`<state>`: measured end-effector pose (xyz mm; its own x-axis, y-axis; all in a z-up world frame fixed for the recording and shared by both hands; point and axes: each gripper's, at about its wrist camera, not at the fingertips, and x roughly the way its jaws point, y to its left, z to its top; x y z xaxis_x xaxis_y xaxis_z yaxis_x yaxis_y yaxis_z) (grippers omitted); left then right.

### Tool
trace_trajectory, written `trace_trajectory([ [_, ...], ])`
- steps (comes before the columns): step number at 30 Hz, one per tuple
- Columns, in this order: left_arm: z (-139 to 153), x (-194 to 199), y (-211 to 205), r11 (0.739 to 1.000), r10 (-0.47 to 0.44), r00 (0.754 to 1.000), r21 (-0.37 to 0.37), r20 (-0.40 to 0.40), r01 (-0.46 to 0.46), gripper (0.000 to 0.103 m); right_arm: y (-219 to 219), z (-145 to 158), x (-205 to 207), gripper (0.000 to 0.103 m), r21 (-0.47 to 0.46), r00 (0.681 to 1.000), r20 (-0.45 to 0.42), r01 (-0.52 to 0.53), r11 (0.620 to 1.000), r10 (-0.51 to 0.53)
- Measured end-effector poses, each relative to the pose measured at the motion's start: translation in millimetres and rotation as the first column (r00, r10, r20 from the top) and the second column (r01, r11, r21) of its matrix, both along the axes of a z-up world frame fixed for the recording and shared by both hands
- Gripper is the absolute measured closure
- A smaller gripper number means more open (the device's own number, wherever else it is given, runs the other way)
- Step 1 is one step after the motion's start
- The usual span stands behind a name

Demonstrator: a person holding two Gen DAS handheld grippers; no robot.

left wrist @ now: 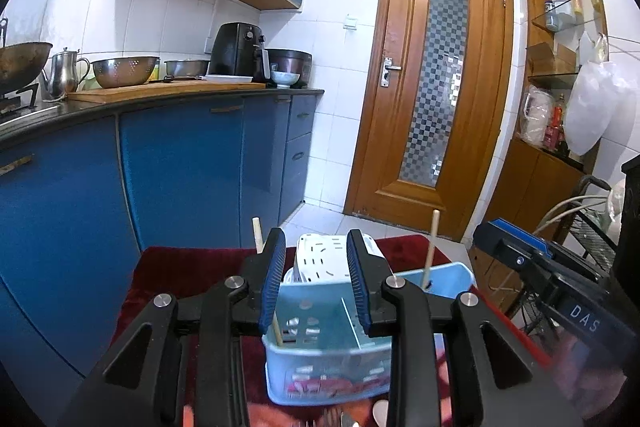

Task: Organize utensils
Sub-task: 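Open the right gripper to release the chopstick and withdraw, then lower the right gripper onto a metal fork and close on it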

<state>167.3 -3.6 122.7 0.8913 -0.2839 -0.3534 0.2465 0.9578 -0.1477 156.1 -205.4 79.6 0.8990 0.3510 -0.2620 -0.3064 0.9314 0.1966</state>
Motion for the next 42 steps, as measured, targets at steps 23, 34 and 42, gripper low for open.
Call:
trace_trajectory([
  [23, -32.8, -68.1, 26.0, 0.999, -0.015, 0.979, 0.039, -0.202, 0.024, 0.071, -4.0, -50.9, -51.1, 0.068, -0.015, 0.955, -0.295, -0.009, 1.0, 0.005],
  [34, -90.3, -45.4, 28.3, 0.999, -0.026, 0.913, 0.017, -0.407, 0.036, 0.071, -8.6, -108.3, -27.8, 0.068, 0.015, 0.874, -0.486, 0.013, 1.0, -0.004],
  [42, -128.8, -24.2, 26.3, 0.998, -0.057, 0.836, -0.016, -0.546, 0.057, 0.071, -15.4, -131.4, -14.7, 0.068, 0.061, 0.826, -0.563, 0.017, 0.998, 0.02],
])
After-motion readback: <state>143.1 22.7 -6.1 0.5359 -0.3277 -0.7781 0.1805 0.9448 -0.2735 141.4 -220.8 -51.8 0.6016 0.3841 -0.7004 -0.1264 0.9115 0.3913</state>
